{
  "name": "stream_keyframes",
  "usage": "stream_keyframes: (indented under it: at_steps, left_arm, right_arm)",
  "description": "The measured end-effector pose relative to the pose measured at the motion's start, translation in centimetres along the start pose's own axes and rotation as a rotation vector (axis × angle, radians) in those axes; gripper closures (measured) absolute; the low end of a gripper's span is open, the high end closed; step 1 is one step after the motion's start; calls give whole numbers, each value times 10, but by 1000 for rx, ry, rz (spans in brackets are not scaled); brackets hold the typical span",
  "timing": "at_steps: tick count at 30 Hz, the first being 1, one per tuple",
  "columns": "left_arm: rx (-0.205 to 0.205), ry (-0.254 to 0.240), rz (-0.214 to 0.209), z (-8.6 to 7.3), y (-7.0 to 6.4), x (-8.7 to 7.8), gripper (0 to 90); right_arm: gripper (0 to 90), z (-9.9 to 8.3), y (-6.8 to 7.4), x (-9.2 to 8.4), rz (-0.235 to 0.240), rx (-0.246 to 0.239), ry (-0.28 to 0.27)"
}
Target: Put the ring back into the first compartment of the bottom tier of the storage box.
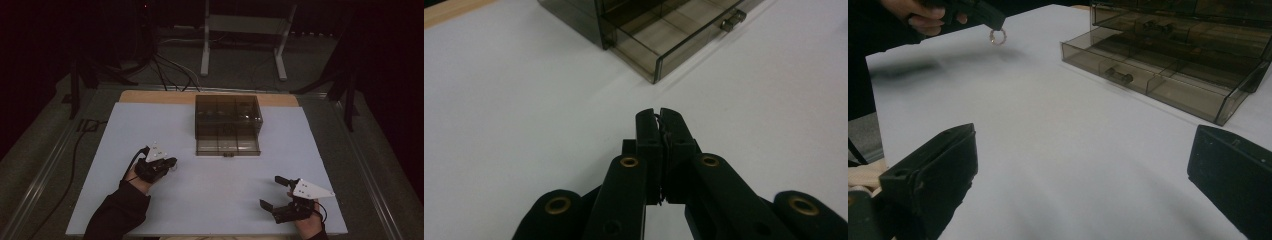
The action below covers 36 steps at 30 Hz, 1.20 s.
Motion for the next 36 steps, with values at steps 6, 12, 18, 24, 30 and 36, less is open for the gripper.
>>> stream_keyframes:
  at_steps: [6,12,18,24,30,36]
  left_arm:
    - [8,-8,-8,7,-1,2,900]
    - [13,-15,-24,14,-4,6,900]
    - [26,-26,-39,23,-8,10,900]
    - [21,-31,-45,28,-9,14,900]
    - [21,-45,-60,33,-8,19,900]
    - [34,-54,-70,41,-11,24,900]
  right_arm:
    - [0,0,0,0,0,1,-1]
    - [0,0,0,0,1,0,-1]
    - [0,0,0,0,1,1,-1]
    - [0,0,0,-1,-1,3,-5]
    - [0,0,0,0,1,2,-4]
    - [0,0,1,0,2,1,-1]
Point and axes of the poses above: each handheld gripper's, and its own axes: x roughly forward along the jaws, z roughly out of its top, y roughly to its left, the point moved 5 cm from there along x, roughly forward along the jaws, and after that the axes turned 7 degrees about z, right-handed, at the moved point
